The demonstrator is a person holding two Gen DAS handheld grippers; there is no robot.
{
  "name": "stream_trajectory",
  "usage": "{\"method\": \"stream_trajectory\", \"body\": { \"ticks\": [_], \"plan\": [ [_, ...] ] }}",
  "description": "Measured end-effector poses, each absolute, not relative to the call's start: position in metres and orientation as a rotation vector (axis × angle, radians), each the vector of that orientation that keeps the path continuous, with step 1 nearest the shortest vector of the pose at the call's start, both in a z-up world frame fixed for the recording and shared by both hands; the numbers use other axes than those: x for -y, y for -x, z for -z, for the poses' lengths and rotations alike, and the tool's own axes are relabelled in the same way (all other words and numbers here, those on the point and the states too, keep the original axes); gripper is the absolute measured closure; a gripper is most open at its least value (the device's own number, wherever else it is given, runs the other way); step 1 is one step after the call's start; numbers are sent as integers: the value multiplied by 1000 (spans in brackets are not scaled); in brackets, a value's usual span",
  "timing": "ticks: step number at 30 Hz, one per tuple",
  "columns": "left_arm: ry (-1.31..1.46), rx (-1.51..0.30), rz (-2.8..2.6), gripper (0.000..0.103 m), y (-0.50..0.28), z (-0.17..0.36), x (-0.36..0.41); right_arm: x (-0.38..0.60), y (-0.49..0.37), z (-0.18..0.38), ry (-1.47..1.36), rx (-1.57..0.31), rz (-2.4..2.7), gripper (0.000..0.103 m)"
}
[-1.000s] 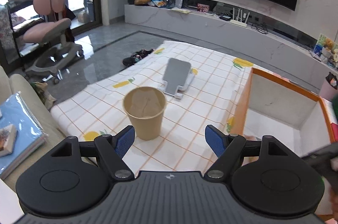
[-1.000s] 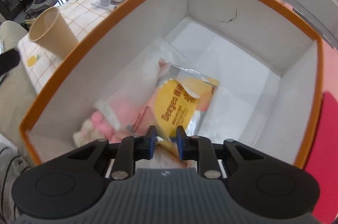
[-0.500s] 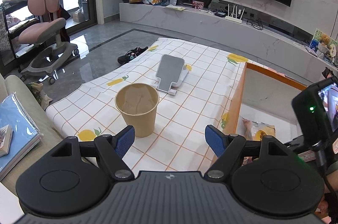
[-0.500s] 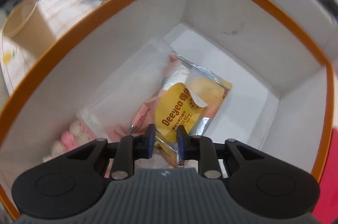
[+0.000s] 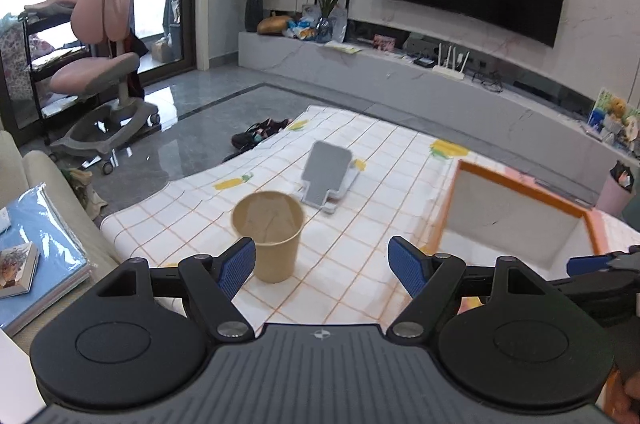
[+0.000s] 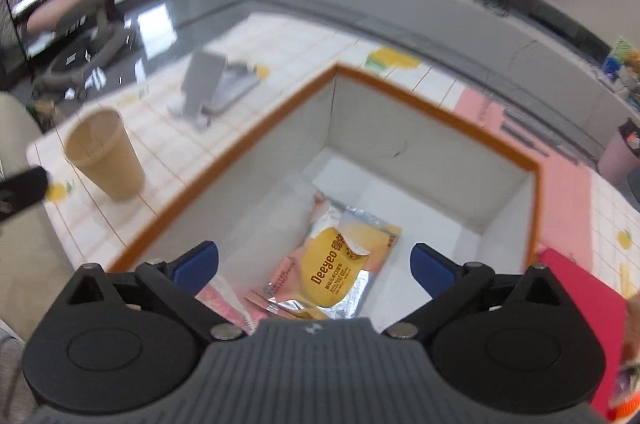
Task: Organize soft objects
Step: 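Move the right tool back to the orange crocheted ball and close on it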
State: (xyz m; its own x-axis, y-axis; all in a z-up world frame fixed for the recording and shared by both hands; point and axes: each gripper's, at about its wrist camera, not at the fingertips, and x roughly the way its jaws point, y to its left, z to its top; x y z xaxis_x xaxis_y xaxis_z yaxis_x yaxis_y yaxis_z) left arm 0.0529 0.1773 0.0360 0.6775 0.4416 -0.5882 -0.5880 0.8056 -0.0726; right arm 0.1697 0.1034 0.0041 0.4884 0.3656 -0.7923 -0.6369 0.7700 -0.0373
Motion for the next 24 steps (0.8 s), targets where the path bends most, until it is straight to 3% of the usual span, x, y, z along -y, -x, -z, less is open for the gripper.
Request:
{"method": "stream_trajectory", "body": {
  "ticks": [14,24],
  "plan": [
    [245,-469,-368,14,-42,-72,-109,3,-112,-75,263,-751,-462,3],
    [248,-464,-158,14,-43,-73,-50,104,-82,-85,197,-711,-244,3]
  ]
}}
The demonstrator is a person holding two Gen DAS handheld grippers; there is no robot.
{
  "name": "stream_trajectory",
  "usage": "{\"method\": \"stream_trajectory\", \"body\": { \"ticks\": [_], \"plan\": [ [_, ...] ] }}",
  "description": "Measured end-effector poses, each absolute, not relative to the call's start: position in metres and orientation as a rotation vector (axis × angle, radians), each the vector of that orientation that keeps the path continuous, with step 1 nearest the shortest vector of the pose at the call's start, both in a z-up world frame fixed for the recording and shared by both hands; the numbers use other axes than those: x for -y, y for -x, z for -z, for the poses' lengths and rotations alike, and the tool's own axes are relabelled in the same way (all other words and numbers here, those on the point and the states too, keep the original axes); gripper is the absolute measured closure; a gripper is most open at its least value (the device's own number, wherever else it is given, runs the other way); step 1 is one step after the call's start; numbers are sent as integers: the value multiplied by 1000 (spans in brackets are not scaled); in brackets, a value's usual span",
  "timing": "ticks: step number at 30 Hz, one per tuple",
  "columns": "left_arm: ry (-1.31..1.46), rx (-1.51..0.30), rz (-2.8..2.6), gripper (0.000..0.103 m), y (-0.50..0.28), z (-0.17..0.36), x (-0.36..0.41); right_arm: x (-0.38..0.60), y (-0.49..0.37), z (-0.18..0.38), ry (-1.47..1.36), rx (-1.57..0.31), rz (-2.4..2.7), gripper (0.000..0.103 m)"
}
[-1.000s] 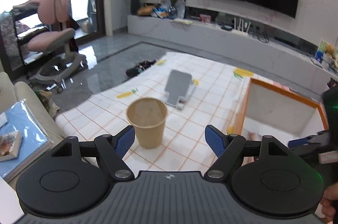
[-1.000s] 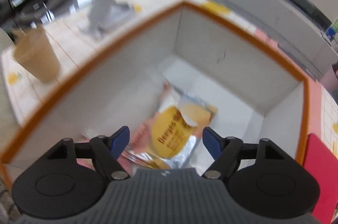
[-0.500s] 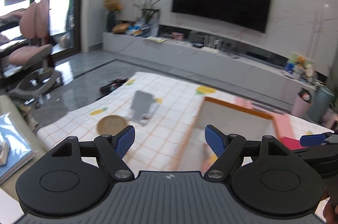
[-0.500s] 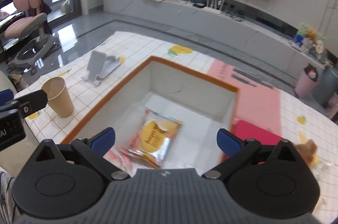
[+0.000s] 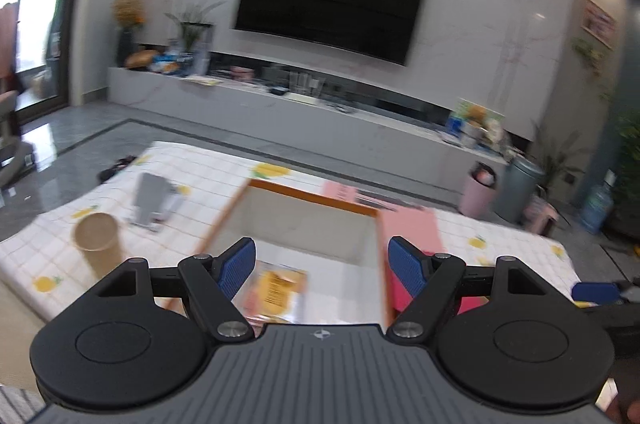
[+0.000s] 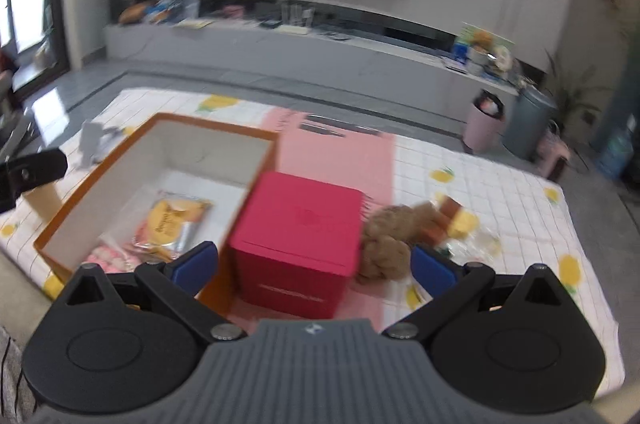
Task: Organize soft objects
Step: 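Move the right tool back to the orange crocheted ball and close on it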
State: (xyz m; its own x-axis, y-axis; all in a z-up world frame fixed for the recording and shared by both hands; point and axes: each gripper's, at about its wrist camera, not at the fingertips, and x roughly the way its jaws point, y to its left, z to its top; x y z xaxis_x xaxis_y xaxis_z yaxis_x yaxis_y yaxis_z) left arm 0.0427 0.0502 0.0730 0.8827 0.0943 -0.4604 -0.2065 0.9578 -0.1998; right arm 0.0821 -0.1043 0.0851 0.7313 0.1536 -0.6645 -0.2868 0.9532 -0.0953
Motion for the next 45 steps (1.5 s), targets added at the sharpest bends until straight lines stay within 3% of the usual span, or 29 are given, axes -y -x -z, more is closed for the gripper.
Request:
{"method": "stream_trajectory", "body": {
  "ticks": [16,25,42,45],
  "plan": [
    [25,-559,-26,14,-71,-28,42,222,-94,-35,8,-781,-129,2],
    [-166,-505,60,15,-76,5,111,297,-116,-5,-158,-825,76,2],
    [-341,-377,91,15,-106,65,209,311,-227,44,-50,-886,-107,3],
    [-336,-416,93,15,-114,75,215,318,-239,59,-106,-911,-99,8]
  ]
}}
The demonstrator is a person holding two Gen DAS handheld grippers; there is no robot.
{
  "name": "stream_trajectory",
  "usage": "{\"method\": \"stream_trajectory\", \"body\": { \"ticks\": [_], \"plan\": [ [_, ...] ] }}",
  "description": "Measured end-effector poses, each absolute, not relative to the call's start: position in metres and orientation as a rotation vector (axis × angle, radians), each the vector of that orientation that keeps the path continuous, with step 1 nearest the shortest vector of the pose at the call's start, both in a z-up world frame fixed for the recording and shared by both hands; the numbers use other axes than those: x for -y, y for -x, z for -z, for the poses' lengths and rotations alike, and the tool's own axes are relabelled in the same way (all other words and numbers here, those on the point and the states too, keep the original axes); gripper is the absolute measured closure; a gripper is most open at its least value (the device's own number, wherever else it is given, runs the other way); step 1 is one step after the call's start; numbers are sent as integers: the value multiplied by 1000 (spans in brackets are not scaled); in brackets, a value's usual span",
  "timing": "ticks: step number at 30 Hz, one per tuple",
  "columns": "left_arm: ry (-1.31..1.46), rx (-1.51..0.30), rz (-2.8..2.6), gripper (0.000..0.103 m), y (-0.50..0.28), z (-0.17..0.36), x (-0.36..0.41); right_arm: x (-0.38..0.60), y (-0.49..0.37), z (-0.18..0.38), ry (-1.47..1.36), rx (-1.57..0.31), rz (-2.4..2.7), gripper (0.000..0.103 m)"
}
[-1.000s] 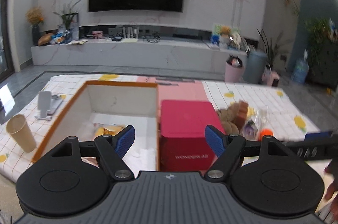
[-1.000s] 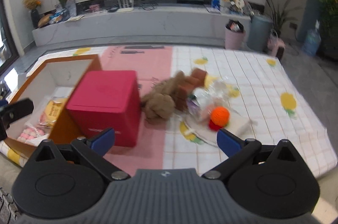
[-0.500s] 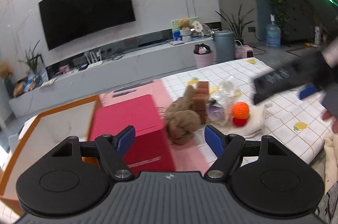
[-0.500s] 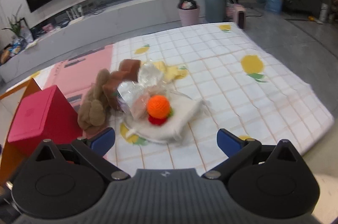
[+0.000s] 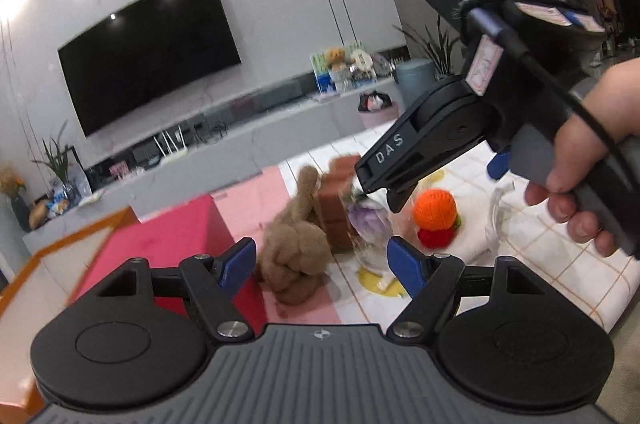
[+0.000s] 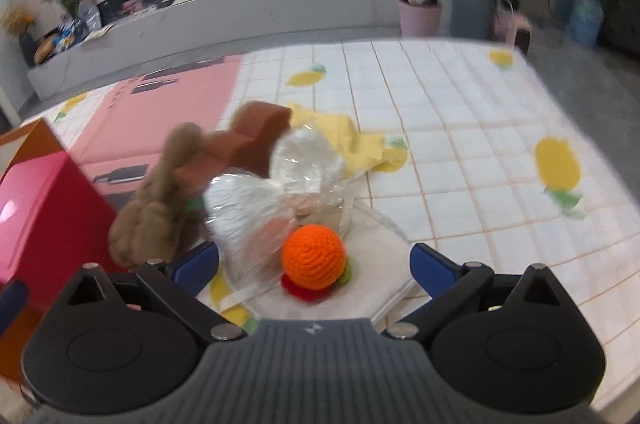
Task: Organize soft objects
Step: 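Move the right tool back to the orange crocheted ball and close on it, then lift the orange ball with the right tool while the left tool grasps the clear plastic bag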
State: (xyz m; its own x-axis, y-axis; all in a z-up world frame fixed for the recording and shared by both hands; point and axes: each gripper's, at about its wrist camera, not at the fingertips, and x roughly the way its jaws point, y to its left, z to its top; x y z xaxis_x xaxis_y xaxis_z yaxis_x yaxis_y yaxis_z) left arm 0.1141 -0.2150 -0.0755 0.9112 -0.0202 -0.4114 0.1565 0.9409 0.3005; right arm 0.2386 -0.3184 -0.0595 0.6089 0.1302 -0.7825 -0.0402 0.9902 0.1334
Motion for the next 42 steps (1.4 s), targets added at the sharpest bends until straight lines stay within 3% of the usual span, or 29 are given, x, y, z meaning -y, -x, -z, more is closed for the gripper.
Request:
{"method": "stream_trajectory", "body": {
  "ticks": [3,6,8,10,11,21,29,33,36,42],
  "plan": [
    [-332,-435,111,15,-113,80,212,320,-256,79,-147,-1002,-104,28],
    [-315,-446,113,15,-107,85,207,313,-262,82,-83,-988,-100,30],
    [-304,-461,112,15,-105,87,206,311,-263,82,-84,-974,-109,40],
    [-292,-469,113,15,-105,88,205,312,-262,83,-106,-974,-134,58],
    [-286,-469,115,15,-103,87,204,312,-261,84,-100,-982,-132,61],
    [-288,-463,154,15,-95,87,209,353,-220,42,-90,-937,30,62],
    [-293,-490,215,15,-94,90,214,393,-213,77,-100,-1101,170,58],
    [-305,-484,250,15,-89,93,219,389,-220,78,-125,-1070,161,55],
    [-328,-481,281,15,-89,93,228,388,-225,82,-138,-1071,153,61],
    [-312,-476,293,14,-107,80,244,397,-223,79,-173,-1060,151,61]
  ]
}}
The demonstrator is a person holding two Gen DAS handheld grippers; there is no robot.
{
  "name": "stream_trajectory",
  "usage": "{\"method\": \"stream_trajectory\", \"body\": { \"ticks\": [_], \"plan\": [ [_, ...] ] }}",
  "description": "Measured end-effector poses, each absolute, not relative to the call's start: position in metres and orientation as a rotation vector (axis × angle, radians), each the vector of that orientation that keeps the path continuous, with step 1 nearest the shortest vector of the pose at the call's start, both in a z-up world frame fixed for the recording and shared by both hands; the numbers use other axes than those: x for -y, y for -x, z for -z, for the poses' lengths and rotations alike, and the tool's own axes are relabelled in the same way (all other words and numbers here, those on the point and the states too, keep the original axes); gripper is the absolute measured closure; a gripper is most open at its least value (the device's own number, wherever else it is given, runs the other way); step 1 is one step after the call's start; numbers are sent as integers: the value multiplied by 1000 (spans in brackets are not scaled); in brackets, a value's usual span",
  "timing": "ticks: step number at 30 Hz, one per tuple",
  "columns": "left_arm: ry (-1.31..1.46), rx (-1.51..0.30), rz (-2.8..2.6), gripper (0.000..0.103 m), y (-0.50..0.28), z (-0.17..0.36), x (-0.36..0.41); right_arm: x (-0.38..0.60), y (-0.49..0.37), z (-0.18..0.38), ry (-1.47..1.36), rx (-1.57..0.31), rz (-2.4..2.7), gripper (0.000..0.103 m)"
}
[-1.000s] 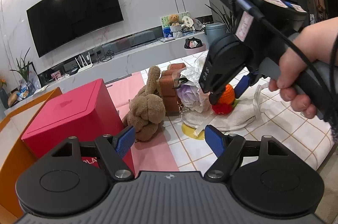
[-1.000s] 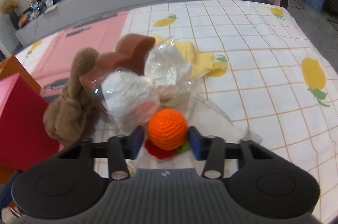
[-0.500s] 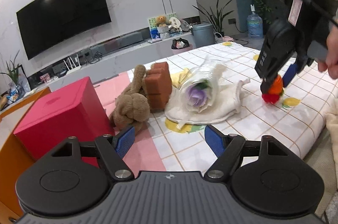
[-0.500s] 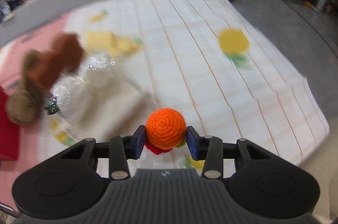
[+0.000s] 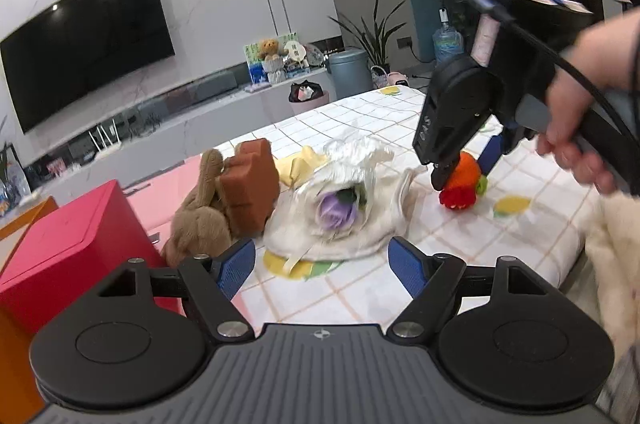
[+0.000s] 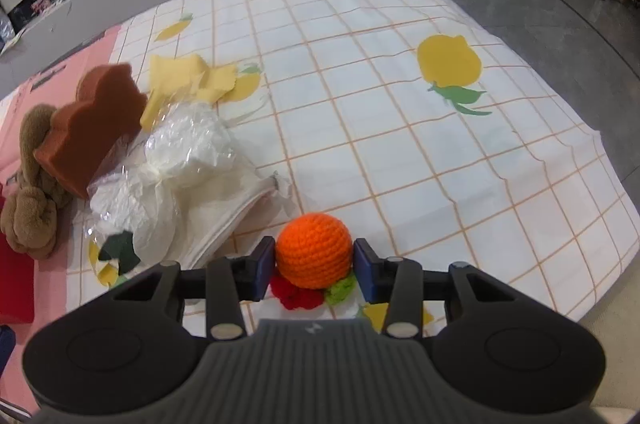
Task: Organize soft objects
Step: 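Lift the orange ball with the right tool while the left tool grasps the clear plastic bag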
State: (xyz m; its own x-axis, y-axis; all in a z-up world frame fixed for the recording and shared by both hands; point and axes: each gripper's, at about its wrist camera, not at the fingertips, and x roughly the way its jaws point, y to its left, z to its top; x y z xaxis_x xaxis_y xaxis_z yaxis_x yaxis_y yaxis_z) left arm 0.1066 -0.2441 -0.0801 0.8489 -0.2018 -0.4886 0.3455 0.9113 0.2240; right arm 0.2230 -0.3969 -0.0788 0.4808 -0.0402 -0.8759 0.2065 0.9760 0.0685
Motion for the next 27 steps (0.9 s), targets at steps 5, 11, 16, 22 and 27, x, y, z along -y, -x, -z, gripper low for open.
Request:
{"method": "stream_trajectory", "body": {
  "ticks": [5,11,16,22,27],
  "plan": [
    [-268,-522,308,14,-139,68,256,405,-214,60,-179,-999,175,61],
    [-249,-571,357,14,-182,58,273,419,-203,45,-194,-951,197,61],
    [-290,-672,438,13,-225,55,289,432,-200,46,-210,-950,237,61],
    [-327,-803,389,14,-271,68,299,436,-201,47,-273,-948,166,61],
    [-330,-905,406,17,-293,88,302,438,-198,45,-300,-936,169,61]
  ]
}}
